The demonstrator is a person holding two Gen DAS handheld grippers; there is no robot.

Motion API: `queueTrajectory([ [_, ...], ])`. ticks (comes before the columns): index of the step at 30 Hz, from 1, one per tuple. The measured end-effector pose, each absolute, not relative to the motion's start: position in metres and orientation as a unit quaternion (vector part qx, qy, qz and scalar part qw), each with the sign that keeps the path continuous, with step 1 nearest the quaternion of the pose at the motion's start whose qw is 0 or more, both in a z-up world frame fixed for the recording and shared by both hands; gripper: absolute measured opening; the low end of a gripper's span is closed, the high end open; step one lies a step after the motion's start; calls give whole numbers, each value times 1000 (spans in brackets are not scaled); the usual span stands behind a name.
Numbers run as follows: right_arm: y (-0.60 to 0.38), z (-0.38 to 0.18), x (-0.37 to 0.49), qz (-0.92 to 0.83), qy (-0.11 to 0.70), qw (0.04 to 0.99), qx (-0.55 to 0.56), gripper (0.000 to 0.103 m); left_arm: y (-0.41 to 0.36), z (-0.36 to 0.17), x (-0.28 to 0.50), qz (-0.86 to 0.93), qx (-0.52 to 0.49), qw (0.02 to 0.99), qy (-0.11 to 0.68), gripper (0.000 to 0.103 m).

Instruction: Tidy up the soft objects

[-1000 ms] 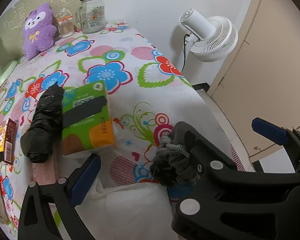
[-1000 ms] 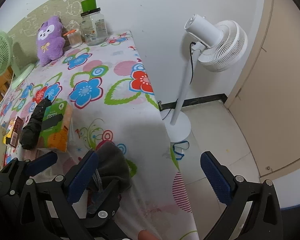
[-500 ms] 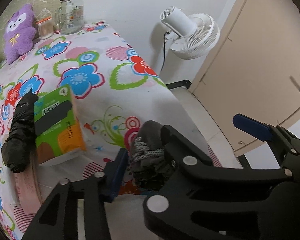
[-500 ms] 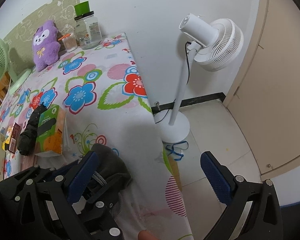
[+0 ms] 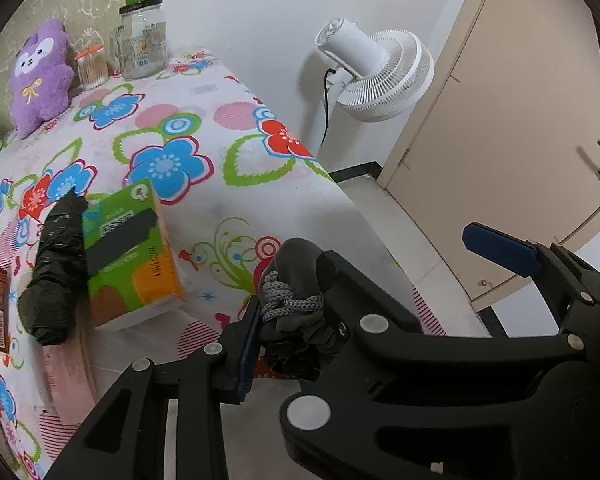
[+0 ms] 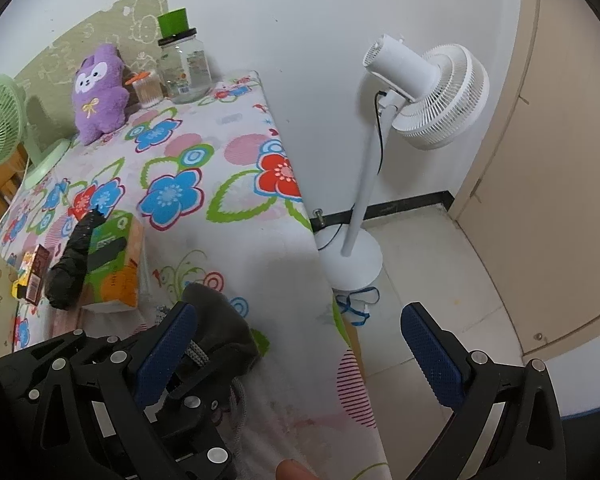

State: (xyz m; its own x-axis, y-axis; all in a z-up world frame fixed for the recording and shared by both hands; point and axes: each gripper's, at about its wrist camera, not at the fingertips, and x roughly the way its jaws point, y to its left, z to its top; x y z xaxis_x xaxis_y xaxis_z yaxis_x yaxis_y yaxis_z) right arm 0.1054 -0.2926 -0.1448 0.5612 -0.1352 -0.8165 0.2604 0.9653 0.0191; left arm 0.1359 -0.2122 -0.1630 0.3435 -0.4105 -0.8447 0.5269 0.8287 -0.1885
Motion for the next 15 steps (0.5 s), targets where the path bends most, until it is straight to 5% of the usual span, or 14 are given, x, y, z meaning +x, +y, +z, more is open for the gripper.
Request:
queueTrajectory([
  [15,-244,-140,97,-55,457,886,56,103,-162,-154,120,-230,65,841,486,40],
])
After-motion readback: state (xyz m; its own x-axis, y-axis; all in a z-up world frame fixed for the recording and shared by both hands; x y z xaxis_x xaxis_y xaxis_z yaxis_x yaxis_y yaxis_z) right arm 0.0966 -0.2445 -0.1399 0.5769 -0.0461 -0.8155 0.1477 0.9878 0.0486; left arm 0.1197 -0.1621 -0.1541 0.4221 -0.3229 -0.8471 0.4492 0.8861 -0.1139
